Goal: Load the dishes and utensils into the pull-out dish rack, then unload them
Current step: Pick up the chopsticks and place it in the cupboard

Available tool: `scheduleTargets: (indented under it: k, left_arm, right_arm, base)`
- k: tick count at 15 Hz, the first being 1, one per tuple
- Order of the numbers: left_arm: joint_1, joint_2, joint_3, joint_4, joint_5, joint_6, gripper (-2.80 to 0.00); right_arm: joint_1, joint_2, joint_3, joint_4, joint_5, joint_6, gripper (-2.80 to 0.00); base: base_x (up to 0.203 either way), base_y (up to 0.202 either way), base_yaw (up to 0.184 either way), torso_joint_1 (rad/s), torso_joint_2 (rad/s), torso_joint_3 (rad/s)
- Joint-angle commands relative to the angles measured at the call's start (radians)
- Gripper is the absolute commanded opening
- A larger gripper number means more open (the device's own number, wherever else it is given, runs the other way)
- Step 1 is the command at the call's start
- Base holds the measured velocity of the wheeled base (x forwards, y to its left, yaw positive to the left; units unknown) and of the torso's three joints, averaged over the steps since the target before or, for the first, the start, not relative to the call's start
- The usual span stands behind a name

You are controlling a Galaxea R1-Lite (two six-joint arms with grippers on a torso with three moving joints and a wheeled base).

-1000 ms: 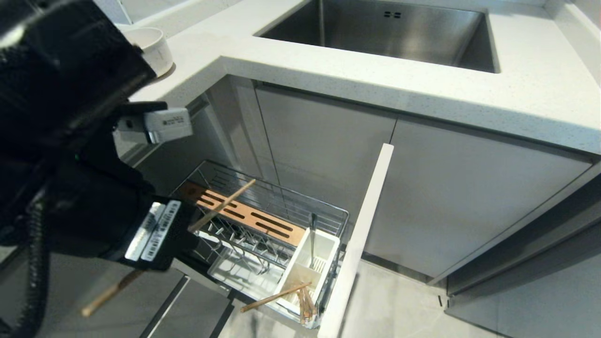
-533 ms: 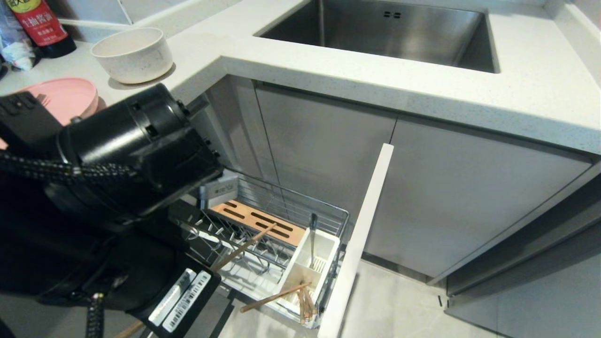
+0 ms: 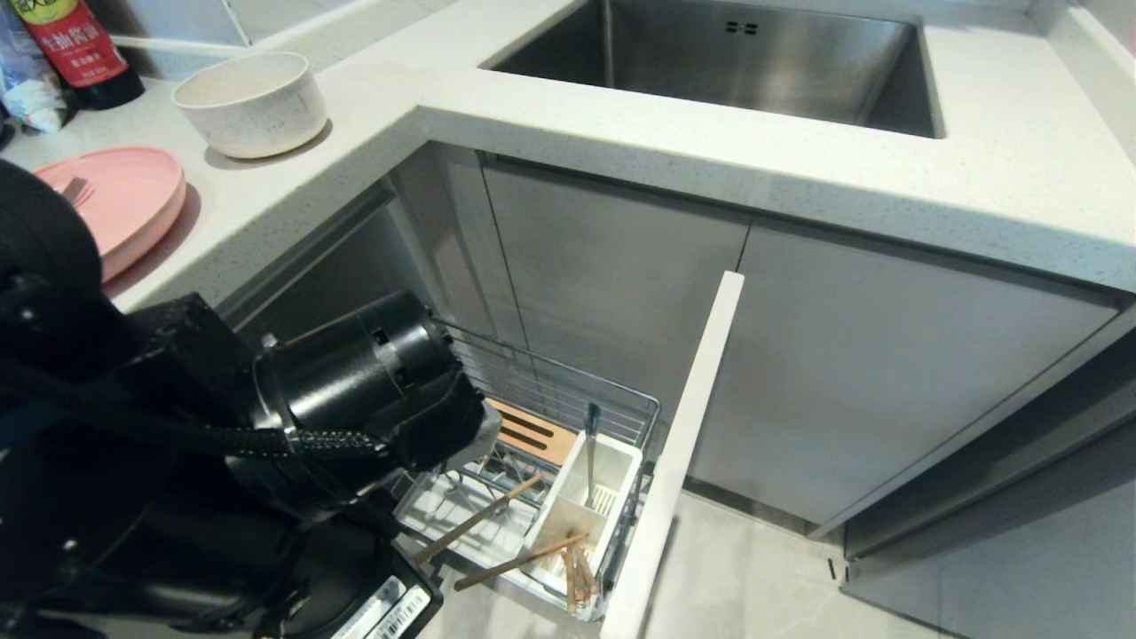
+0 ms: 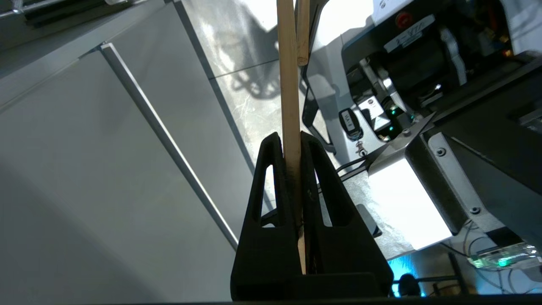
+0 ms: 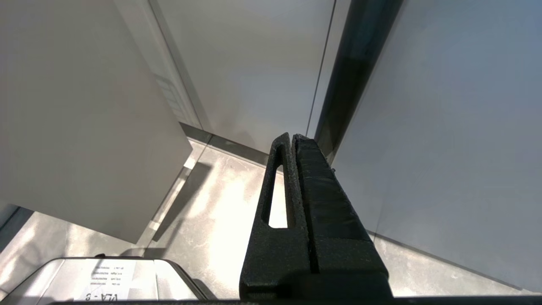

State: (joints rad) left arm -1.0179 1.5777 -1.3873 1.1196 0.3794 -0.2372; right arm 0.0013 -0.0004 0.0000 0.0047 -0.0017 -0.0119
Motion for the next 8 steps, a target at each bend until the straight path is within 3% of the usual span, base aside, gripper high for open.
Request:
scheduleTargets:
  k: [1,8]
  left_arm:
    - [-0.001,0.021,0.013,0.001,0.001,0.002,-2.80]
    - [-0.021,0.101,0.020,-0.011,-0.001,-0.001,-2.80]
  right_arm:
    - [0.000,0.000,0.000,0.000,0.000,0.000,-2.80]
    - [0.000,0.000,0.000,0.000,0.000,0.000,-2.80]
  base:
    - [0.000,0.000,0.000,0.000,0.00,0.000]
    - [0.000,0.000,0.000,0.000,0.00,0.000]
